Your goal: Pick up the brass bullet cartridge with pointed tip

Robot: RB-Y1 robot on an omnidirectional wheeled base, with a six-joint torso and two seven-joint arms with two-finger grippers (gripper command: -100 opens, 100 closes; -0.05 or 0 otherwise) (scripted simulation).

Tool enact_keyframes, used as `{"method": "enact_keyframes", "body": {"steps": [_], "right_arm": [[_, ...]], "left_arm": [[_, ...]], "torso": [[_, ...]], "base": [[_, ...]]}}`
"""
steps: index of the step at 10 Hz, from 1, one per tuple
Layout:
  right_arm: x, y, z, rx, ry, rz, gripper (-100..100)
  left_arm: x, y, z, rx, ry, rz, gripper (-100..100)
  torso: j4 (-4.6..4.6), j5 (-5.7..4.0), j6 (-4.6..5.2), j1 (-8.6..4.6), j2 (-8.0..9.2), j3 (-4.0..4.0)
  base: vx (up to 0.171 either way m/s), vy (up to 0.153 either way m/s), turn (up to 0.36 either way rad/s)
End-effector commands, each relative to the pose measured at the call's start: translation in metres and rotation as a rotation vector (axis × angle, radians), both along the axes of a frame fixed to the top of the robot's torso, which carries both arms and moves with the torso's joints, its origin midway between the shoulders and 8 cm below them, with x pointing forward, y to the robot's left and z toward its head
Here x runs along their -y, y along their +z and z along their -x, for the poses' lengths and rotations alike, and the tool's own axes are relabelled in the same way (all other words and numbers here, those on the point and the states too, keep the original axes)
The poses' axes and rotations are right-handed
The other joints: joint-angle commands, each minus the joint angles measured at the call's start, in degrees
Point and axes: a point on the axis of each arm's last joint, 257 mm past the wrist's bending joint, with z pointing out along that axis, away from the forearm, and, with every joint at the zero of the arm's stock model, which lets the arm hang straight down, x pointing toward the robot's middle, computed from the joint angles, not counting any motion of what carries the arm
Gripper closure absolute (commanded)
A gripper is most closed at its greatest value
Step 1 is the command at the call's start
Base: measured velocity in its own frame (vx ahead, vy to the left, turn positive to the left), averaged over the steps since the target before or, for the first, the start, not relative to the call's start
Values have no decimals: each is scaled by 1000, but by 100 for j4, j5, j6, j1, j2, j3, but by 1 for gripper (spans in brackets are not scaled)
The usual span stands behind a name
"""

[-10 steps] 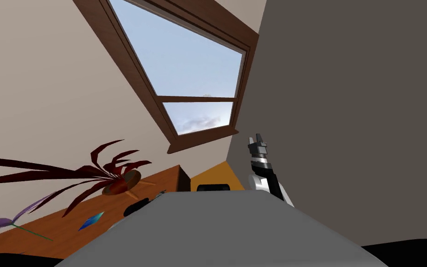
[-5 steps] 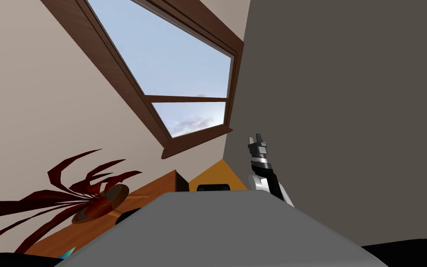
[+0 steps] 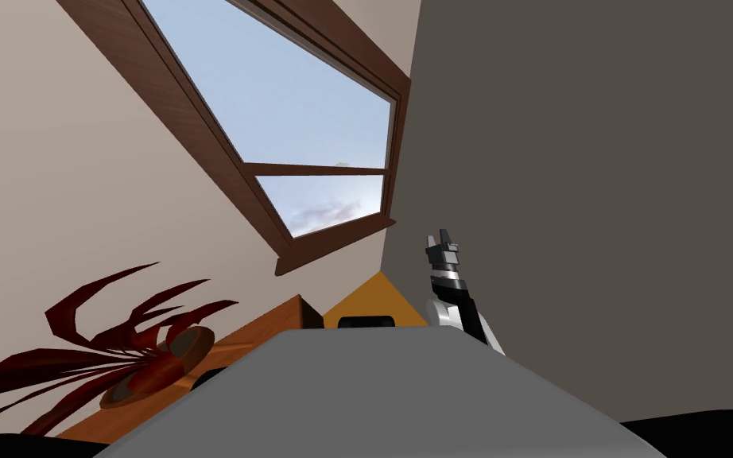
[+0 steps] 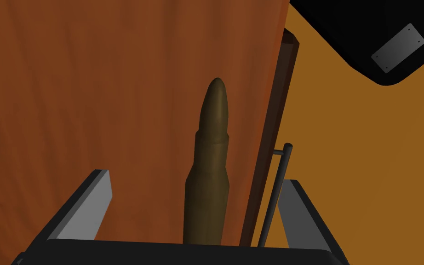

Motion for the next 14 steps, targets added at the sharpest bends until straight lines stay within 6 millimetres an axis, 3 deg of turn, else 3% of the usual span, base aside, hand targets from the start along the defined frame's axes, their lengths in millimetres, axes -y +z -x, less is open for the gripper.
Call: {"method": "enact_keyframes", "body": {"steps": [1, 6, 7, 11, 12, 13, 14], "right_arm": [[0, 0, 0, 0, 0, 0, 0], [0, 0, 0, 0, 0, 0, 0], [0, 0, 0, 0, 0, 0, 0], [0, 0, 0, 0, 0, 0, 0], [0, 0, 0, 0, 0, 0, 0], [0, 0, 0, 0, 0, 0, 0], [0, 0, 0, 0, 0, 0, 0]], "left_arm": [[3, -7, 0, 0, 1, -1, -100], [11, -21, 0, -3, 2, -1, -100], [11, -22, 0, -1, 1, -2, 100], [11, -22, 0, -2, 0, -2, 100], [11, -22, 0, -2, 1, -2, 0], [7, -14, -1, -1, 1, -2, 100], [6, -12, -1, 0, 1, -2, 100]], "torso": [[0, 0, 0, 0, 0, 0], [-1, 0, 0, 2, -6, -4], [-1, -1, 0, -2, -5, -3], [0, -1, 0, -4, -5, -2], [0, -1, 0, -4, -5, -2], [0, -1, 0, -5, -5, -2], [0, -4, 0, -11, -3, -1]], "base": [[1, 20, -5], [2, 23, -4], [0, 0, 0], [0, 0, 0], [0, 0, 0], [-5, -16, 7], [-3, -26, 4]]}}
